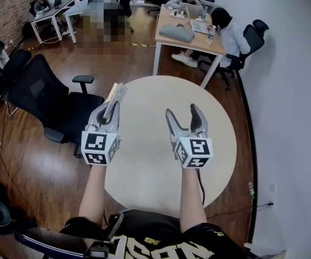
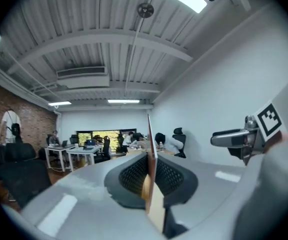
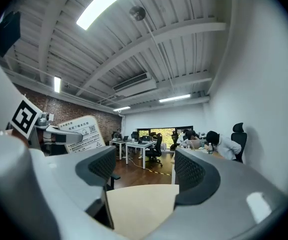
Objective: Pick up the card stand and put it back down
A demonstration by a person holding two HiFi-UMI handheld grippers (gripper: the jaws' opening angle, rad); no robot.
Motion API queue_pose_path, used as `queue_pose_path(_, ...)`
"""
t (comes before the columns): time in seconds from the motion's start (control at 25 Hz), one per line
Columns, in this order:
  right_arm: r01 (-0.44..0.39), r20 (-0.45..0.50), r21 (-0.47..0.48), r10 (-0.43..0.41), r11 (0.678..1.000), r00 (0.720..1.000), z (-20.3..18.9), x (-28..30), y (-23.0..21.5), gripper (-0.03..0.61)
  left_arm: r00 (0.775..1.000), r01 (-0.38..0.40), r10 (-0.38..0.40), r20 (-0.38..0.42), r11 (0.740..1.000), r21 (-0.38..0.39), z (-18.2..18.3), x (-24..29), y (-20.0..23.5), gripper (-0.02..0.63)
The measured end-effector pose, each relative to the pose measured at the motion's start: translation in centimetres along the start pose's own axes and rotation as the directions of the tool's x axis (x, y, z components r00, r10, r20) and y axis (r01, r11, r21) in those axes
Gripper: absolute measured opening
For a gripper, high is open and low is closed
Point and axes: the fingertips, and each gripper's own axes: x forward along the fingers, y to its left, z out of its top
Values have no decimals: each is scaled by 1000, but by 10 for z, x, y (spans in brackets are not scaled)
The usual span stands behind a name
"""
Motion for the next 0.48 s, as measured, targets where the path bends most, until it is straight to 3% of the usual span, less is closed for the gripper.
queue_pose_path(0.28, 61, 24, 1, -61, 998, 998, 10, -27, -11, 371, 986, -167, 168, 22, 986, -12, -13, -31, 1, 17)
queue_pose_path(0.48, 112, 12, 1, -112, 994, 994, -4, -44, -15, 371, 986, -165, 166, 11, 985, -58, -27, -40, -8, 18)
